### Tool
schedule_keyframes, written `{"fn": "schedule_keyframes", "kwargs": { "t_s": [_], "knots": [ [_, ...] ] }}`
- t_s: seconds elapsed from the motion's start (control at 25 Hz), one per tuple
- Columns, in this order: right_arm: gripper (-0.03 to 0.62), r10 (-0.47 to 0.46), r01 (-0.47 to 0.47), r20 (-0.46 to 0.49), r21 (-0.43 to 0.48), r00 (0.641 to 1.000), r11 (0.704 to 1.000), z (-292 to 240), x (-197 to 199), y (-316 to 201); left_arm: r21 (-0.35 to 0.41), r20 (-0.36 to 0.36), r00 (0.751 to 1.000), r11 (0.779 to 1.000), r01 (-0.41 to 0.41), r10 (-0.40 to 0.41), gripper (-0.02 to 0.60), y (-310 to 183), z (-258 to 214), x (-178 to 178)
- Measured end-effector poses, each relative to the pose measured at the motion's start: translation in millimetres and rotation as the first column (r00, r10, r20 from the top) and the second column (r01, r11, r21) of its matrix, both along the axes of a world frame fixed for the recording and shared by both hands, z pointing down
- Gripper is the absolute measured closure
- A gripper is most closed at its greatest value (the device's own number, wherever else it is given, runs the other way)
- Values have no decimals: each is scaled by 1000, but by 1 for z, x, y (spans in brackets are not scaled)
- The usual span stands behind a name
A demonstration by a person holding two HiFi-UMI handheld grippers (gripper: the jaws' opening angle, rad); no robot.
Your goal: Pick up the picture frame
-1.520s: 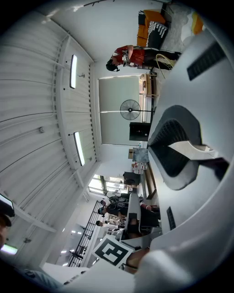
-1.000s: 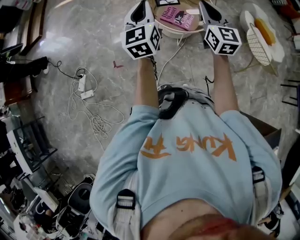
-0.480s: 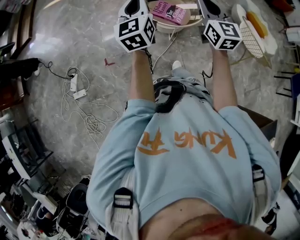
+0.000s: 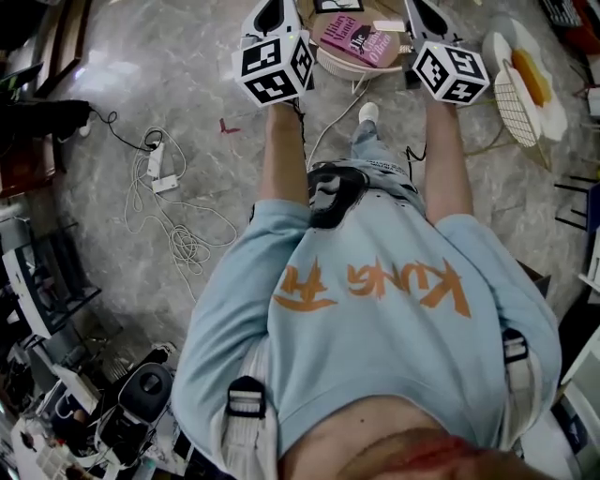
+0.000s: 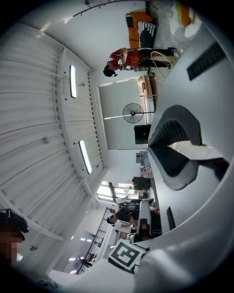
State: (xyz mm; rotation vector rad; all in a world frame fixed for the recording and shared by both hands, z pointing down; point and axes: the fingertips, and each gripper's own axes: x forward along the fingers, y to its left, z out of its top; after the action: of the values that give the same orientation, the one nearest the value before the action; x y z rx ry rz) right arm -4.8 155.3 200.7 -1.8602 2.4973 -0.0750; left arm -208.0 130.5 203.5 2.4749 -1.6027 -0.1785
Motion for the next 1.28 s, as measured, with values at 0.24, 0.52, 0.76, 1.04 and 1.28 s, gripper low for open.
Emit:
{"fn": "schedule_keyframes", "kwargs": {
  "t_s": [0.24, 0.52, 0.76, 1.04, 1.28],
  "knots": [
    [595, -9, 5, 89, 44, 996, 999, -13, 26, -55, 11, 21, 999, 999, 43, -43, 561, -44, -5, 8],
    [595, -26, 24, 127, 20, 992, 1000, -10, 57, -119, 2, 26, 996, 996, 86, -86, 561, -100, -8, 35],
    [595, -19, 22, 131, -19, 991, 1000, 2, 103, -172, -39, 64, 994, 995, 87, -84, 561, -151, 4, 80],
    [595, 22, -9, 160, -76, 987, 997, 26, 181, -234, -78, 102, 993, 995, 62, -54, 561, -218, 22, 147],
    [595, 42, -25, 168, -100, 985, 995, 35, 232, -281, -54, 120, 992, 997, 52, -45, 561, -257, 23, 198]
  ]
}}
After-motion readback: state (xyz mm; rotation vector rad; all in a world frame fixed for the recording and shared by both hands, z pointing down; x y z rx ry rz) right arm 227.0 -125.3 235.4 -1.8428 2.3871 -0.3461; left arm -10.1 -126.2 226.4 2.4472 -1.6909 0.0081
